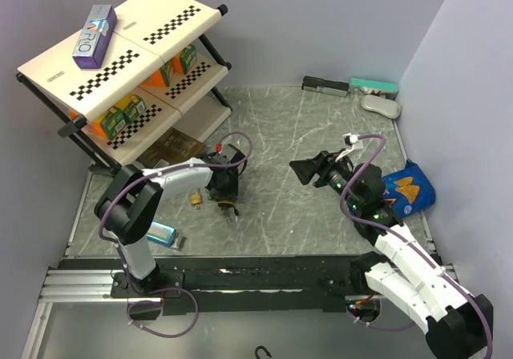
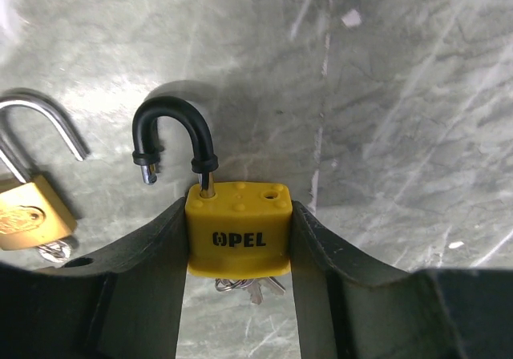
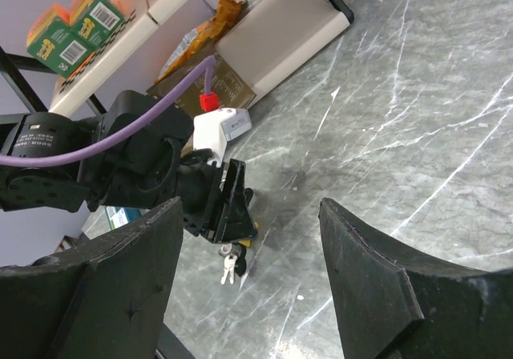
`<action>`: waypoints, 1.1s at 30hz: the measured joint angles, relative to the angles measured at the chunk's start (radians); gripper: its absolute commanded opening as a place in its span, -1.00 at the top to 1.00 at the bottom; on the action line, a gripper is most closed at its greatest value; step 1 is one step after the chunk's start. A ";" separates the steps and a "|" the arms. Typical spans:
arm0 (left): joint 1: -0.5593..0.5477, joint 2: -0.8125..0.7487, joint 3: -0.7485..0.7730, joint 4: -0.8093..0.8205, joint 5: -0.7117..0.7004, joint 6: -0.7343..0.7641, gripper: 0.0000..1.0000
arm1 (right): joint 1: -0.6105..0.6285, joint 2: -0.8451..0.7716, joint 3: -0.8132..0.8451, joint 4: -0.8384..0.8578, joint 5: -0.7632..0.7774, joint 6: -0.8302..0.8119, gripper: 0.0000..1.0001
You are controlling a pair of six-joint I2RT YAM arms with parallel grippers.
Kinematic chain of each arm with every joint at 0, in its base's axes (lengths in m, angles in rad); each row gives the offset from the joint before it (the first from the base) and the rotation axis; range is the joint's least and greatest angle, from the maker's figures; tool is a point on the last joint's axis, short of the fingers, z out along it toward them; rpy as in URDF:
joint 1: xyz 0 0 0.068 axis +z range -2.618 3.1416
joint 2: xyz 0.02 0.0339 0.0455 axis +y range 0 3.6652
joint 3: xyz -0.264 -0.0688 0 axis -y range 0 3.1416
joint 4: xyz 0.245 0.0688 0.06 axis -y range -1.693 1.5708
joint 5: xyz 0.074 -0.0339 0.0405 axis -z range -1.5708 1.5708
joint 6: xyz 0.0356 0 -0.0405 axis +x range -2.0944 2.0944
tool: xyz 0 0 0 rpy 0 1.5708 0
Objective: Unlock with the key
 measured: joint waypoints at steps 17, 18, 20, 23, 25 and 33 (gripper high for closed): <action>0.010 -0.002 0.009 0.016 -0.112 0.080 -0.73 | -0.002 0.010 0.000 -0.016 0.016 -0.015 -0.50; 0.010 -0.005 0.012 0.016 -0.115 0.085 -0.80 | -0.002 0.013 0.000 -0.018 0.019 -0.016 -0.50; 0.008 -0.021 0.020 0.023 -0.123 0.103 -0.87 | -0.002 0.019 0.000 -0.026 0.024 -0.020 -0.51; 0.003 -0.081 0.022 0.071 -0.119 0.142 -0.99 | -0.010 0.029 0.000 -0.040 0.031 -0.030 -0.51; 0.003 -0.134 0.021 0.119 -0.111 0.169 -0.99 | -0.019 0.034 0.000 -0.045 0.034 -0.031 -0.51; 0.104 -0.444 -0.123 0.452 -0.026 0.210 -0.99 | -0.055 0.050 0.000 -0.069 0.036 -0.034 -0.52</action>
